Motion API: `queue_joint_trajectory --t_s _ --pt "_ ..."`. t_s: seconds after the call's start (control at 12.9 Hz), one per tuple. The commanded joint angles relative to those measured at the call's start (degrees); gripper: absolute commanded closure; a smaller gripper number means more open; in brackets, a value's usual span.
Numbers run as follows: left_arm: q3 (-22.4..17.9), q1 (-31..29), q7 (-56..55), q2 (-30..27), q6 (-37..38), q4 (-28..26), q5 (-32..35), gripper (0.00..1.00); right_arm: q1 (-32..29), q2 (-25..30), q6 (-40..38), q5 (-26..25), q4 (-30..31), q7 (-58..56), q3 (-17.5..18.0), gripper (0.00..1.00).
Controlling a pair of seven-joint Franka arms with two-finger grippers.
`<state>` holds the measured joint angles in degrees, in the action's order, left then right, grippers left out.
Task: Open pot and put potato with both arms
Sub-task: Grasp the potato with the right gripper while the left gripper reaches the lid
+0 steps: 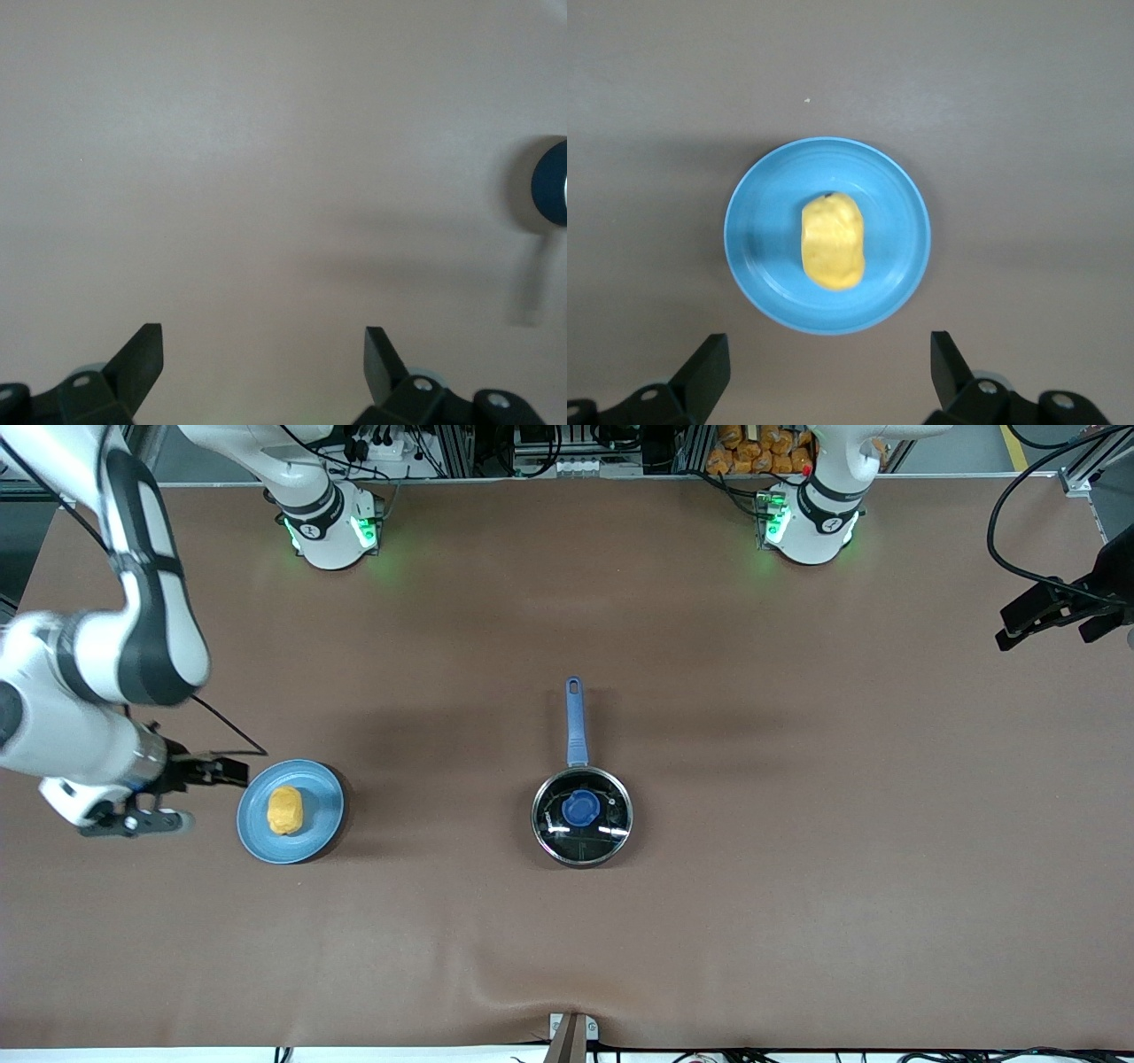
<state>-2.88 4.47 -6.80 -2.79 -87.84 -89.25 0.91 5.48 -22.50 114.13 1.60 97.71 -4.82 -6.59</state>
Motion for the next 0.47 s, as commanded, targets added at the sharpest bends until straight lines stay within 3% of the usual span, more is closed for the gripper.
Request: queue_joint_trajectory --t_s 0.0,0.39 --pt "0.24 0.27 -0.31 -0.02 0.22 0.22 0.23 0.00 0.06 -3.59 2.23 2.53 -0.77 -0.10 -0.18 0.00" --pt "4.45 3.26 -6.70 5.24 -1.44 0.75 -2.67 0.00 0.93 -8.08 13.38 4.56 4.23 -0.10 0.00 0.00"
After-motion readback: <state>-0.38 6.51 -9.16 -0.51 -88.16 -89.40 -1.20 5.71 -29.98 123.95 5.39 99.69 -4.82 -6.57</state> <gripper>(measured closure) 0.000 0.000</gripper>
